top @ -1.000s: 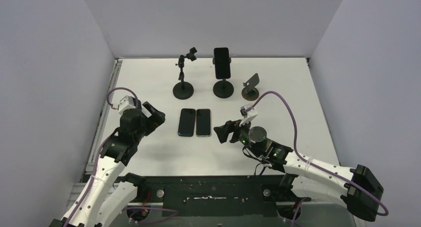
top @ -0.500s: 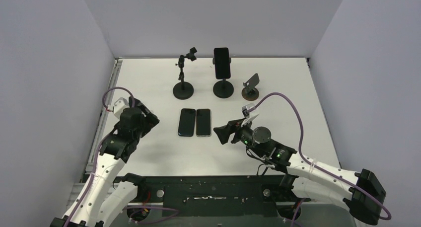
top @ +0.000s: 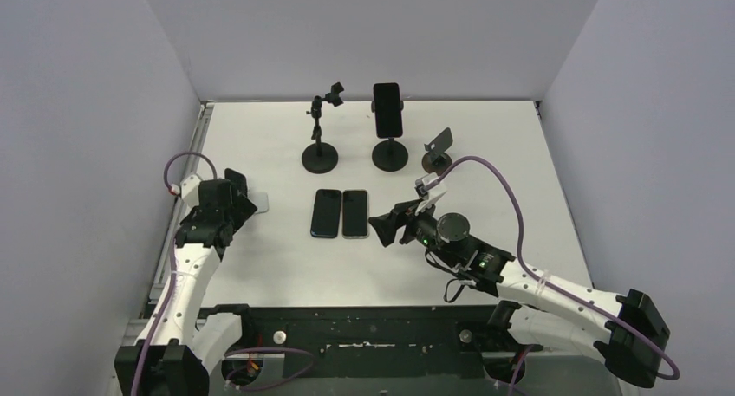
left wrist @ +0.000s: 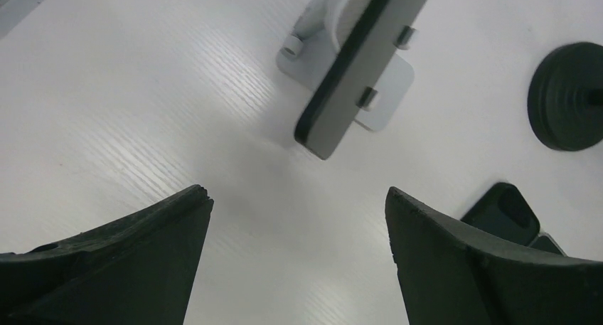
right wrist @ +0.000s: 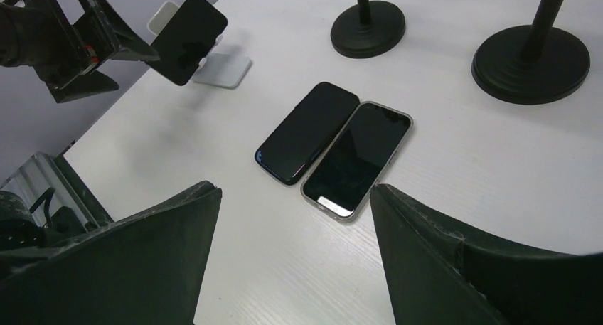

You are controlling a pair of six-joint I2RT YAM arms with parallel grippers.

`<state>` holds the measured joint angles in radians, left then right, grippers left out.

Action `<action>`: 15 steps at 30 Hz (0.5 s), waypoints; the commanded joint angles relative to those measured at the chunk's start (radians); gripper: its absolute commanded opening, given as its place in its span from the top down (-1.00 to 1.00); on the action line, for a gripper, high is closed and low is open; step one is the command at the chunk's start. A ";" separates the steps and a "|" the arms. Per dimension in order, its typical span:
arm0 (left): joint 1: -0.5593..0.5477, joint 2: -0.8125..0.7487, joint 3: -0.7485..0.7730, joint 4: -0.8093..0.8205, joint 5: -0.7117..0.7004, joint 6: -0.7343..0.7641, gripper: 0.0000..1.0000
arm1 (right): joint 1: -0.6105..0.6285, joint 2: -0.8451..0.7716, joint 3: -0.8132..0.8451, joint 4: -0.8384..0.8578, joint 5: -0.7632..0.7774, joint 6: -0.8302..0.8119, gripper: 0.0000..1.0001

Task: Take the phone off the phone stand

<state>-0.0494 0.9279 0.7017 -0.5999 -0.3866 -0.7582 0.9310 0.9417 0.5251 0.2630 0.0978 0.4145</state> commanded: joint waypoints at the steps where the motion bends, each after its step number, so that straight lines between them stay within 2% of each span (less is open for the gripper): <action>1: 0.114 0.009 -0.018 0.109 0.077 0.064 -0.83 | -0.013 0.008 0.039 0.046 -0.025 -0.050 -0.59; 12: 0.128 0.039 -0.097 0.329 0.134 0.117 -0.83 | -0.024 -0.047 -0.001 0.066 -0.004 -0.037 -0.59; 15: 0.129 0.042 -0.097 0.343 0.148 0.135 -0.73 | -0.026 -0.054 -0.016 0.074 0.011 -0.037 -0.59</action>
<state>0.0742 0.9749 0.6022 -0.3656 -0.2714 -0.6647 0.9112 0.9115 0.5247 0.2787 0.0822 0.3779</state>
